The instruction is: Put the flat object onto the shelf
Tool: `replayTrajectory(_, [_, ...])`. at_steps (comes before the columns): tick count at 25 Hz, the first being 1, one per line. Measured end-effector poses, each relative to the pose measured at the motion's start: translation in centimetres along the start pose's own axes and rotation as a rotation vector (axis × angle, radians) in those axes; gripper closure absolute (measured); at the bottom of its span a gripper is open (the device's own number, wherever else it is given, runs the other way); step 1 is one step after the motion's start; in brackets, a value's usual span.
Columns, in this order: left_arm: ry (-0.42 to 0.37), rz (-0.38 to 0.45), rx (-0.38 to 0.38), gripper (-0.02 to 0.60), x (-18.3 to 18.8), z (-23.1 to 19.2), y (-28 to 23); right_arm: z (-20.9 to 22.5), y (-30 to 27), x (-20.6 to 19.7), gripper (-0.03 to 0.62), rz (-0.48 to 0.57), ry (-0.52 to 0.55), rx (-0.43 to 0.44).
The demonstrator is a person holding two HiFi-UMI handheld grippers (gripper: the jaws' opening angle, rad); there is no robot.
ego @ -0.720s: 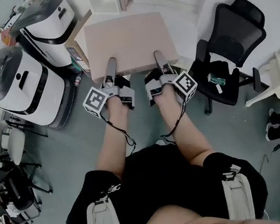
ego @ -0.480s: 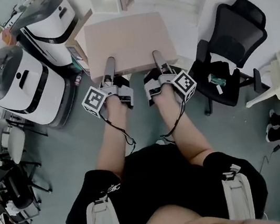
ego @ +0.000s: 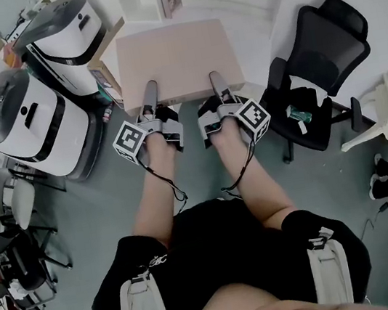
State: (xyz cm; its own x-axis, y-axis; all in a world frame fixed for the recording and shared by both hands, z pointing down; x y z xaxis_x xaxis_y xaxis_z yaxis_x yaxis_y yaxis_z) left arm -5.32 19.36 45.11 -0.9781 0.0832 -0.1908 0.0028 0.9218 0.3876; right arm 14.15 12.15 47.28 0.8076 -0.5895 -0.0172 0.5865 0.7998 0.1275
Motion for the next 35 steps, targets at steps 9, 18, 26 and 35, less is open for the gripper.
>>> replayTrajectory(9, [-0.015, 0.01, 0.025, 0.293, -4.6, -1.2, -3.9, 0.7, -1.5, 6.1, 0.316, -0.026, -0.011, -0.008])
replayTrajectory(18, [-0.031, 0.014, -0.005, 0.294, -4.7, -1.5, -6.0, 0.6, -3.4, 7.5, 0.317, -0.042, -0.009, 0.02])
replayTrajectory(26, [-0.017, -0.005, -0.009, 0.293, -2.6, -4.7, -9.9, 1.8, -8.3, 7.9, 0.318, -0.027, 0.009, 0.019])
replayTrajectory(35, [0.028, -0.037, -0.046, 0.293, 0.0, -8.3, -16.6, 2.1, -15.1, 9.3, 0.317, 0.008, 0.059, 0.028])
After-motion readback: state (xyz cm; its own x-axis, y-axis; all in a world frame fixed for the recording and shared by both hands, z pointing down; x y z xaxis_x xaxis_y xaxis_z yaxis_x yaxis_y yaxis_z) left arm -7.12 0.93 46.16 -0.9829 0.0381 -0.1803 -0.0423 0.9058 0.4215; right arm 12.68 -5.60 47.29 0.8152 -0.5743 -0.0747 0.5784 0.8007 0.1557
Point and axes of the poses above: the fingertips, and each gripper's own axes: y backward along the fingers, z to its right, x out of its top, the point moved 4 cm from there along y, backward along the fingers, and after that the axes turned 4 degrees about -x, right-handed, at the moved point
